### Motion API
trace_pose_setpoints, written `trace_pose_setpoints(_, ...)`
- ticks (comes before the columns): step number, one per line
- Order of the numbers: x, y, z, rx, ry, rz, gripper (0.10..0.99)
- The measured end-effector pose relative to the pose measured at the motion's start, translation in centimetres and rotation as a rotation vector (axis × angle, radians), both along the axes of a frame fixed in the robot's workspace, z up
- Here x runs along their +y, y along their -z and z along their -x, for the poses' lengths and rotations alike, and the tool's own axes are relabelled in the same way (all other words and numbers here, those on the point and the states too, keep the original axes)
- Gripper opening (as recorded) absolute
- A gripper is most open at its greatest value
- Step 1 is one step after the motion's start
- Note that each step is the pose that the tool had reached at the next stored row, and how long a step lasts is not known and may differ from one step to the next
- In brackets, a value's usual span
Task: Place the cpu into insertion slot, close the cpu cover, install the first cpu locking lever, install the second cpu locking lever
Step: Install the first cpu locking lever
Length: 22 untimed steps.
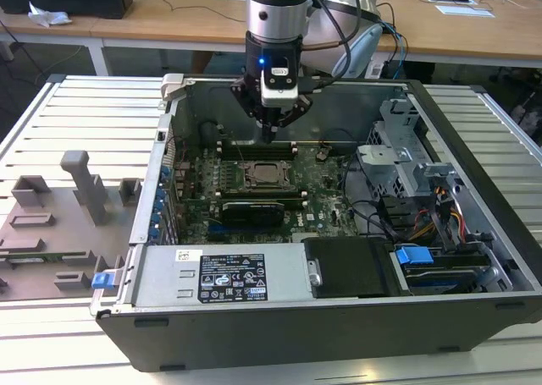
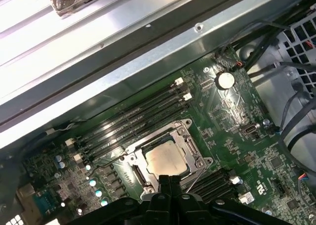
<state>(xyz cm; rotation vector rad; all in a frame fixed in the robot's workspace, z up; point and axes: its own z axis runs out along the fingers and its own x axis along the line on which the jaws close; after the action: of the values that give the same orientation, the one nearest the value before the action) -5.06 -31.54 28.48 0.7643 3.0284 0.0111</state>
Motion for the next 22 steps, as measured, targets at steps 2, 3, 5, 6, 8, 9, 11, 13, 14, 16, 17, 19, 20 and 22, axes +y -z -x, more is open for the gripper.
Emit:
trace_pose_setpoints(2,0.00,0.00,0.00,0.0000,-0.018,0.000,0.106)
trace_pose_setpoints(3,0.00,0.00,0.00,0.0000,-0.031,0.000,0.106)
trace_pose_setpoints(5,0.00,0.00,0.00,0.0000,-0.046,0.000,0.106)
trace_pose_setpoints(6,0.00,0.00,0.00,0.0001,-0.058,0.000,0.106)
trace_pose_setpoints(8,0.00,0.00,0.00,0.0001,-0.083,0.000,0.106)
trace_pose_setpoints(9,0.00,0.00,0.00,0.0001,-0.089,0.000,0.106)
trace_pose_setpoints(11,0.00,0.00,0.00,0.0001,-0.105,0.000,0.106)
trace_pose_setpoints(13,0.00,0.00,0.00,0.0001,-0.125,0.000,0.106)
trace_pose_setpoints(14,0.00,0.00,0.00,0.0000,-0.132,0.000,0.106)
trace_pose_setpoints(16,0.00,0.00,0.00,0.0001,-0.155,0.000,0.106)
trace_pose_setpoints(17,0.00,0.00,0.00,0.0000,-0.161,0.000,0.106)
trace_pose_setpoints(19,0.00,0.00,0.00,0.0000,-0.177,0.001,0.106)
trace_pose_setpoints(20,0.00,0.00,0.00,0.0001,-0.188,0.001,0.106)
trace_pose_setpoints(22,0.00,0.00,0.00,0.0000,-0.201,0.001,0.106)
